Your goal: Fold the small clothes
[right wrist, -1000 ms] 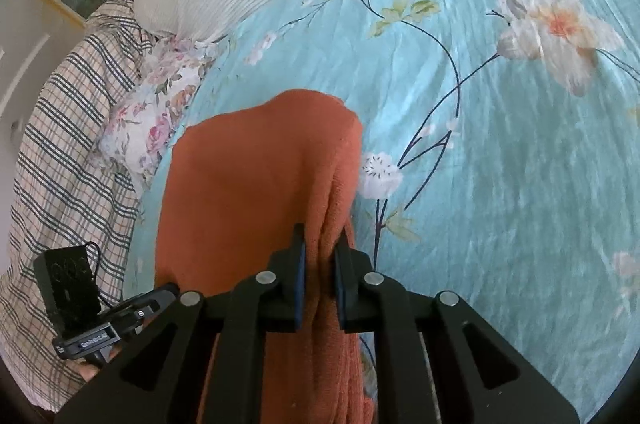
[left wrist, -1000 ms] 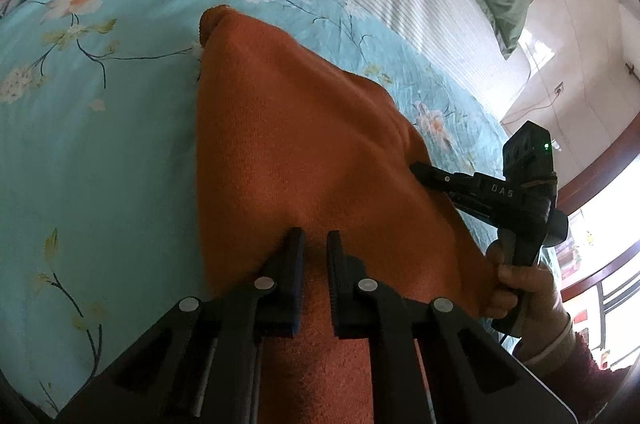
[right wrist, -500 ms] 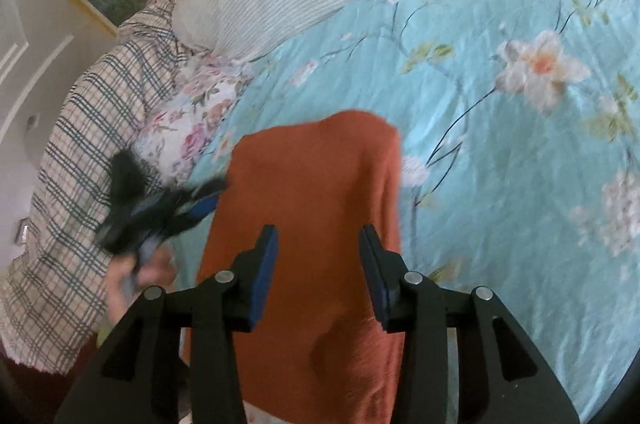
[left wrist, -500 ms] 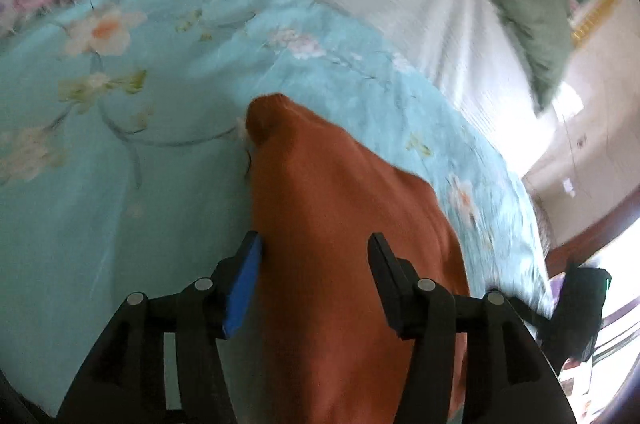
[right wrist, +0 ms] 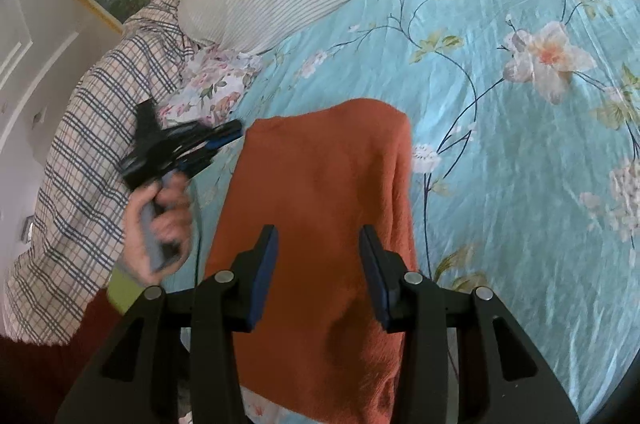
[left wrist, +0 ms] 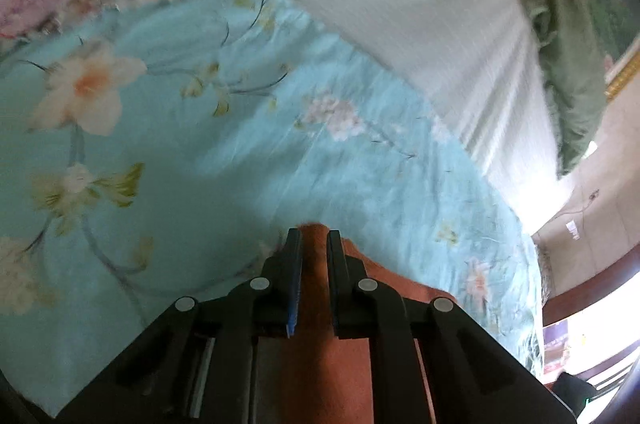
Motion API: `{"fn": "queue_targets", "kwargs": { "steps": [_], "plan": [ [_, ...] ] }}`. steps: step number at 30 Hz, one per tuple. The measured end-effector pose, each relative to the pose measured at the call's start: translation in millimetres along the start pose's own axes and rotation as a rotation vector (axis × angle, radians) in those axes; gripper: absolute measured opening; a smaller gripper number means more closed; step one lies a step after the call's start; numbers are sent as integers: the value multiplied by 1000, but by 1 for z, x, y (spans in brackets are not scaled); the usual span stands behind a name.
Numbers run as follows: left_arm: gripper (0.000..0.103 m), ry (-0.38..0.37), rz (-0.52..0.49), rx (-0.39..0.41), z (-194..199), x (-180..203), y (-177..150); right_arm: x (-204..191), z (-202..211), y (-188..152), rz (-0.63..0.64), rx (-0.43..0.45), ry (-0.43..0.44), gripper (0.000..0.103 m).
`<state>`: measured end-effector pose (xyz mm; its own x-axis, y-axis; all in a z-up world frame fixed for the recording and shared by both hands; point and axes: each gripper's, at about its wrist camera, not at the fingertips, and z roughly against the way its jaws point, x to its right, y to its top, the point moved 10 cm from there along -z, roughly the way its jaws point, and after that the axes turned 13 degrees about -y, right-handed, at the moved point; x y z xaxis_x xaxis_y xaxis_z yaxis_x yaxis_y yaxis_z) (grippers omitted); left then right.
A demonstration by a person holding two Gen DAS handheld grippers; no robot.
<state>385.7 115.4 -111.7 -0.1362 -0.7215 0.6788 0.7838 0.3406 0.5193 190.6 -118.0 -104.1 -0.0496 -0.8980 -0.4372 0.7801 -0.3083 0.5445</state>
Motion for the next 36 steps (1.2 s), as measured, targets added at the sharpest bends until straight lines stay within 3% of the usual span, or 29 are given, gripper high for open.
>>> {"fn": "queue_targets", "kwargs": {
  "steps": [3,7,10,11,12,13,14,15,19,25,29,32,36],
  "plan": [
    [10,-25,-67,-12,24,23,-26,0,-15,12,-8,-26,-11,44],
    [10,-128,-113,-66,45,56,-80,-9,-41,27,-47,-79,64,44],
    [19,-184,-178,-116,54,76,-123,3,-72,38,-51,-90,-15,44],
    [21,-162,-202,-141,52,75,-138,11,-83,41,-60,-85,-45,39],
    [21,-120,-218,-154,50,69,-146,17,-91,44,-67,-74,-57,28],
    [20,-50,-221,-171,45,54,-153,22,-95,48,-75,-56,-72,21],
    [8,-19,-204,-193,39,42,-158,29,-97,52,-97,-40,-92,11],
    [2,-12,-182,-199,35,32,-161,32,-98,54,-114,-35,-90,10],
    [1,-84,-75,-182,37,18,-156,30,-91,53,-119,-35,-83,13],
    [3,-41,-122,-165,49,32,-160,2,-43,33,-38,-8,-52,16],
    [4,-57,-149,-156,78,45,-177,-10,-10,-6,39,-15,-47,45],
    [12,-83,-175,-160,96,58,-195,-5,0,-37,70,-31,-80,45],
    [22,-59,-237,-160,110,65,-216,21,-12,-65,71,-67,-143,44]
  ]
}}
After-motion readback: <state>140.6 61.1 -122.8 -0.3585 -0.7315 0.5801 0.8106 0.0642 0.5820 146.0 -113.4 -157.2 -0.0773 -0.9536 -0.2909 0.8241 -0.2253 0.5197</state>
